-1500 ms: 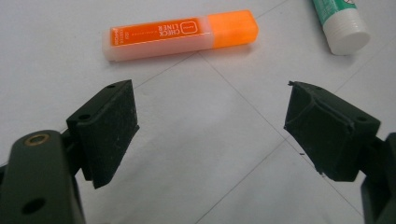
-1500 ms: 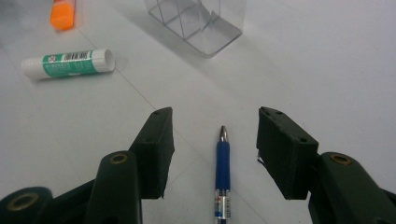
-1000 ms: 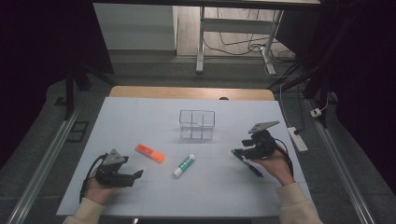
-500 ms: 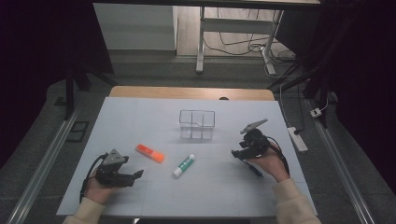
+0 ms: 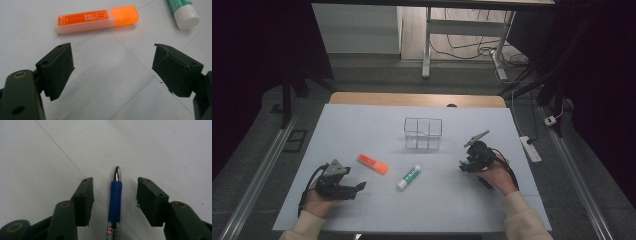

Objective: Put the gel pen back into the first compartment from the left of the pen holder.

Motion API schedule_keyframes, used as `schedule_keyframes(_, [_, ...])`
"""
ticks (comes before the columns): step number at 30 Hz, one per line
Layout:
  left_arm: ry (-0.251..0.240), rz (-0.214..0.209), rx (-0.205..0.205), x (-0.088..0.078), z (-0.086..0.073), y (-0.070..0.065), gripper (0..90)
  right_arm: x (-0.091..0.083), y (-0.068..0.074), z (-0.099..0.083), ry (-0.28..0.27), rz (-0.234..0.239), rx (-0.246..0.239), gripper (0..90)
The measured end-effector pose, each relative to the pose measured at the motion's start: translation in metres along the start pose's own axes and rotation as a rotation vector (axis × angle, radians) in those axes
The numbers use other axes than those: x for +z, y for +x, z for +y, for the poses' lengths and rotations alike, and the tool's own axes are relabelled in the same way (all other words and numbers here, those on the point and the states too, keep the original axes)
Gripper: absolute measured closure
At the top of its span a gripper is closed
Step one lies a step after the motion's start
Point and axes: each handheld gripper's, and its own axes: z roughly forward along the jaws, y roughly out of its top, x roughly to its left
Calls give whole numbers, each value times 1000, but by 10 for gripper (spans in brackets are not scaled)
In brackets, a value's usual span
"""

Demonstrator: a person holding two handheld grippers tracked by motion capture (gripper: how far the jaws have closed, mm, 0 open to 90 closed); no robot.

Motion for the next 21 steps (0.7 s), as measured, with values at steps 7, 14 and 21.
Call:
schedule_keyframes(7, [7, 2, 3, 1, 0, 1, 170, 3, 3, 2, 24, -23, -13, 657])
schedule_keyframes(14, [12, 4, 8, 2, -1, 0, 169, 3, 6, 3, 28, -25, 10, 792])
schedule_keyframes(21, [11, 5, 8, 2, -1, 0, 168, 3, 7, 3, 25, -28, -3, 795])
